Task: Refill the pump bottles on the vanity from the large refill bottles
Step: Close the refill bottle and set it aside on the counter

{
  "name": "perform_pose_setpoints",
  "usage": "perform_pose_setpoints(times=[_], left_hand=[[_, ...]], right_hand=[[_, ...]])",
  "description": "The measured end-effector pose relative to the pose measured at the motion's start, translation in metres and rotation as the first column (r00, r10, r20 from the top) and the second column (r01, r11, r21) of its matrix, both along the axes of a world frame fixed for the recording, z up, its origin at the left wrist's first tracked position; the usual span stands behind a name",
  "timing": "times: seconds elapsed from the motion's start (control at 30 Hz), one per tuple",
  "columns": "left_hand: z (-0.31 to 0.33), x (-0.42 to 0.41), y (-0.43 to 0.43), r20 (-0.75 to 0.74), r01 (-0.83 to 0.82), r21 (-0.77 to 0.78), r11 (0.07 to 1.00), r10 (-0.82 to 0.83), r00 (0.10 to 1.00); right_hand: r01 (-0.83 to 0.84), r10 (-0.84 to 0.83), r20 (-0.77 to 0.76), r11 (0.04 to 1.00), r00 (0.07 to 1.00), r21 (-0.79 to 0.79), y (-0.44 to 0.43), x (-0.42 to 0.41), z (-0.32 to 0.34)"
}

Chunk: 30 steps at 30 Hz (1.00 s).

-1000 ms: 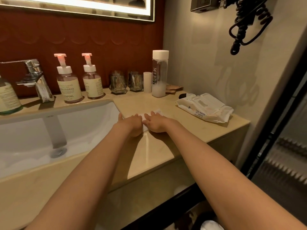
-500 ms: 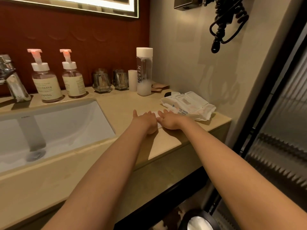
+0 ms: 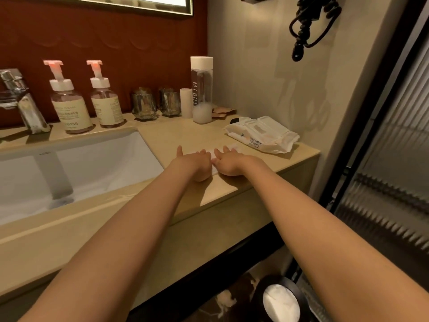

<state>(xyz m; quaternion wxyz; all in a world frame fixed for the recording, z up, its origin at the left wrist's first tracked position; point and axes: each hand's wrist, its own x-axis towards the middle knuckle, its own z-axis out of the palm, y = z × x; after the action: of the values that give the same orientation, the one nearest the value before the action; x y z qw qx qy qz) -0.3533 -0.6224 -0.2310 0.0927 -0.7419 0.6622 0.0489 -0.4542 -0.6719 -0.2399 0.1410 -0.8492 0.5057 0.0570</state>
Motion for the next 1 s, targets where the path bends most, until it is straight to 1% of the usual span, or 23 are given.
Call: perform_pose_setpoints(times=[0.1,0.27,0.37,0.5,0.6,0.73,0.87,1.0], left_hand=[[-0.001,0.010,0.014,0.015,-0.019,0.000,1.000,0.019,1.000],[-0.002,0.016,0.034,0.101,-0.060,0.007,0.998,0.059,0.993],[-0.001,0.012,0.041,0.115,-0.074,0.012,0.997,0.072,0.991],[-0.002,-0.001,0.035,0.081,-0.062,-0.010,0.998,0.063,0.995],[-0.004,-0.024,0.026,0.035,-0.012,-0.040,0.999,0.014,0.999],[-0.001,-0.056,0.017,0.050,0.039,-0.017,0.999,-0.038,0.998],[0.000,-0.064,0.018,0.038,0.051,0.006,0.999,-0.051,0.998],[0.000,-0.056,0.031,0.024,0.057,0.019,0.998,-0.057,0.998]], right_hand=[[-0.037,0.037,-0.002,0.999,0.999,0.002,0.012,0.009,0.000],[-0.087,0.087,0.001,0.996,0.996,-0.002,0.031,0.019,0.001],[-0.112,0.112,-0.006,0.994,0.994,-0.010,0.035,0.017,0.001],[-0.087,0.087,-0.018,0.996,0.996,-0.006,0.030,0.005,-0.001],[-0.035,0.035,-0.023,0.999,0.999,0.004,0.019,-0.018,0.001],[0.026,-0.026,-0.036,1.000,0.999,0.009,0.012,-0.051,0.003],[0.015,-0.017,-0.051,0.999,0.999,-0.036,0.017,-0.064,-0.001],[-0.001,-0.001,-0.041,0.999,0.999,-0.038,0.031,-0.061,-0.003]])
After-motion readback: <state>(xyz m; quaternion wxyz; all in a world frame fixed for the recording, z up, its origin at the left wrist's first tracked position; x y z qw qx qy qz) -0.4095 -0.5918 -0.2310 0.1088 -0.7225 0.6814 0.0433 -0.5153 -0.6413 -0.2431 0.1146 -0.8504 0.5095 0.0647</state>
